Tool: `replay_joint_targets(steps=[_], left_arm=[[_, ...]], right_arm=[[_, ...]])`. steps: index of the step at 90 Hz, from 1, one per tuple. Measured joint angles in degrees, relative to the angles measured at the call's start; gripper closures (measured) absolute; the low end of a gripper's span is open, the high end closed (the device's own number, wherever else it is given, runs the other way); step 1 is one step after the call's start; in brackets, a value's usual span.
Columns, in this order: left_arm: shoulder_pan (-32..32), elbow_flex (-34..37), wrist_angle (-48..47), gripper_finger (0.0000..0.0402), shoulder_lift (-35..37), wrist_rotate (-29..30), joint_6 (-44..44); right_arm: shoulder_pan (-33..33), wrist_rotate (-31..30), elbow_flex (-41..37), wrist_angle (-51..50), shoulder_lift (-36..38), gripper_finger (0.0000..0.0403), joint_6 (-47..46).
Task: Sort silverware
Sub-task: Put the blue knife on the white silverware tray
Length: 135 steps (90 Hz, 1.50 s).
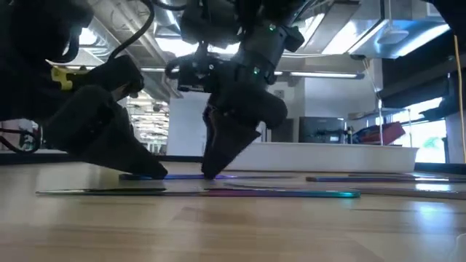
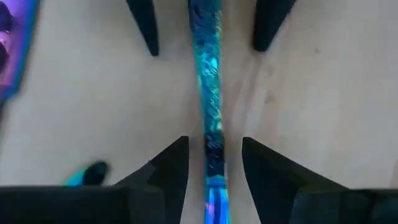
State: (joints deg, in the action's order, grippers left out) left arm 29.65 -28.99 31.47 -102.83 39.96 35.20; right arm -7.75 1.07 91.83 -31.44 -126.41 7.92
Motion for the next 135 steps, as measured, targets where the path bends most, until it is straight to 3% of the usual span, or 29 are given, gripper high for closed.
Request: replay_joint_targets(steps=[54,97,135], left_arm=[[-0.1,0.1,1.7,0.0139,-0.2,0.6,1.1],[-0.1,0.1,2.1,0.0139,-0.2,3.7,1.8],[-0.1,0.1,2.2,0.0139,-0.2,4.8,1.9]], right_arm=[[1.4,1.1,0.3,-4.7,-1.0,0.0271,0.3],[1.4,1.6,0.2,-7.3,-0.9,0.035,1.8],[1.4,1.0,0.2,-11.0,-0.9,0.0362,1.8]])
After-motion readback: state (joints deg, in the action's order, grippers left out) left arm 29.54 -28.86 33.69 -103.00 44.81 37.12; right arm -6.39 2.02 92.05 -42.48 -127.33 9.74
